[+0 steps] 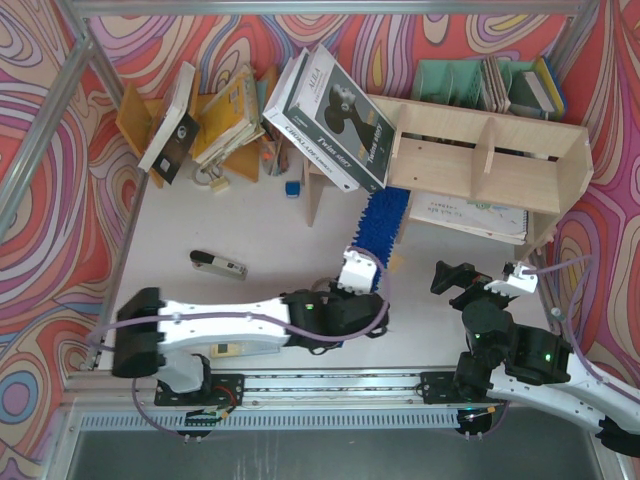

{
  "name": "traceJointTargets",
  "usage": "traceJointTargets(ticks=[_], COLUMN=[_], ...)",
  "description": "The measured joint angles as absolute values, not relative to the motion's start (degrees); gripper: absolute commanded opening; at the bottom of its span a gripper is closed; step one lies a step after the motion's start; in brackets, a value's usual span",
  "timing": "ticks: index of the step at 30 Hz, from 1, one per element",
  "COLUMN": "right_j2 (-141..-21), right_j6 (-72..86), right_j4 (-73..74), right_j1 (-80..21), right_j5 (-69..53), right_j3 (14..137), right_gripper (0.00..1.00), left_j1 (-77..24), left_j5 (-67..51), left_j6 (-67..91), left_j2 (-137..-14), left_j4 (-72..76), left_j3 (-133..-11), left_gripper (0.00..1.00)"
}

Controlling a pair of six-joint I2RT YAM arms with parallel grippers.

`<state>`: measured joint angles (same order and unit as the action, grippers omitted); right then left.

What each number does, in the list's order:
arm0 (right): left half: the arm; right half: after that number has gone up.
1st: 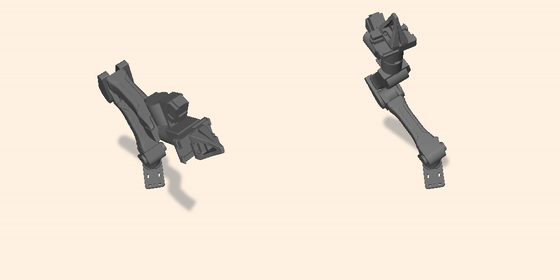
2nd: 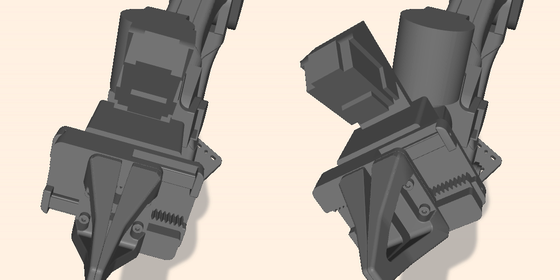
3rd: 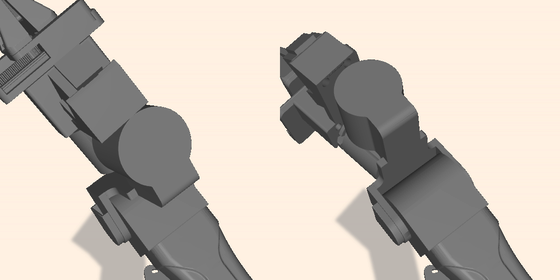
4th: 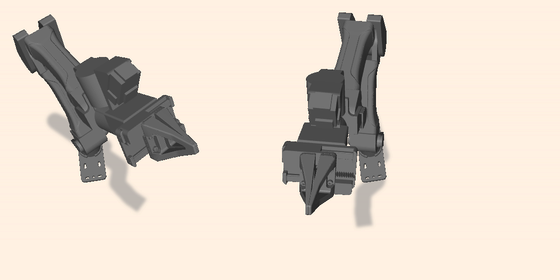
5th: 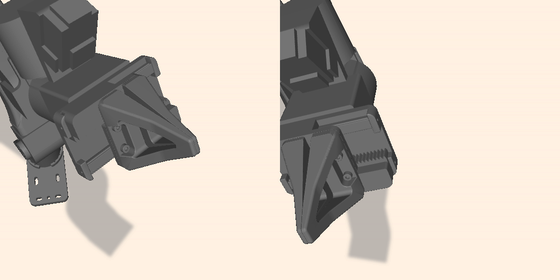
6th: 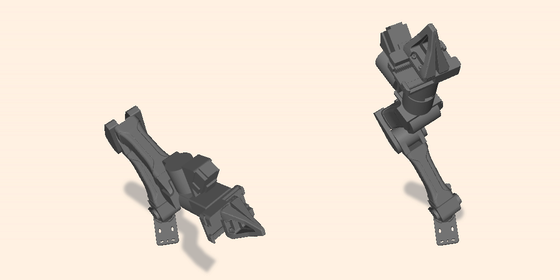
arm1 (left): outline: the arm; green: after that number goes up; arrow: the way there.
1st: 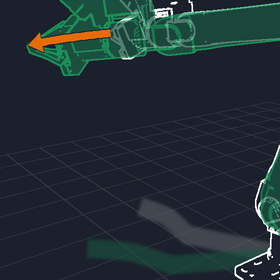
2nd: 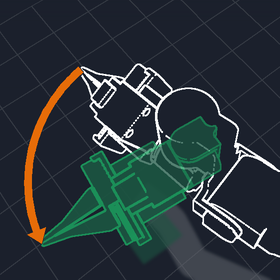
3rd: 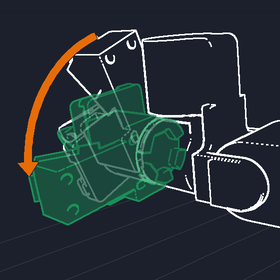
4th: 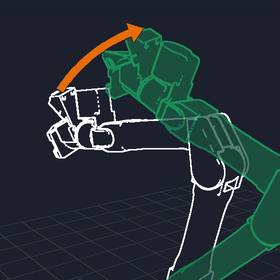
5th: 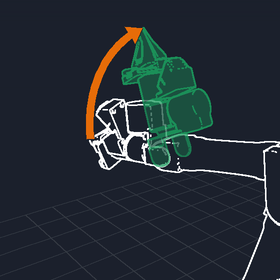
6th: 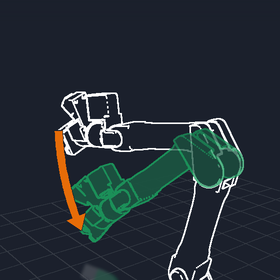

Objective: Dust the bookshelf with a duster

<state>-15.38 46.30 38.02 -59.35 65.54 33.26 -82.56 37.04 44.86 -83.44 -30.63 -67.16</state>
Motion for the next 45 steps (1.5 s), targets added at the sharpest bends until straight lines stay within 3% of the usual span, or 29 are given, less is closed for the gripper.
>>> traceJointTargets(ticks=[6, 10, 22, 34, 45], right_j2=[-15.38, -15.38, -15.38, -15.33, -15.33], right_j6=[46.33, 46.3, 46.3, 46.33, 46.33], right_j4=[38.02, 38.02, 38.02, 38.02, 38.02], right_j1=[-59.35, -59.35, -59.35, -59.35, -59.35], right_j5=[65.52, 65.54, 65.54, 65.54, 65.52], right_j3=[33.26, 33.26, 33.26, 33.26, 33.26], right_gripper=[0.99, 0.99, 0.99, 0.99, 0.99], left_j1=[-82.35, -82.54, -82.76, -83.85, -82.65], left_j5=[33.93, 32.32, 32.99, 36.71, 32.23], left_j6=[48.18, 49.78, 50.37, 47.66, 51.37], left_j2=[-99.98, -102.45, -98.78, -78.46, -99.26], left_j4=[-35.99, -38.98, -40.73, -30.39, -35.97], left_j3=[-75.94, -75.96, -75.79, -65.98, -73.19], left_gripper=[0.0, 0.0, 0.0, 0.0, 0.0])
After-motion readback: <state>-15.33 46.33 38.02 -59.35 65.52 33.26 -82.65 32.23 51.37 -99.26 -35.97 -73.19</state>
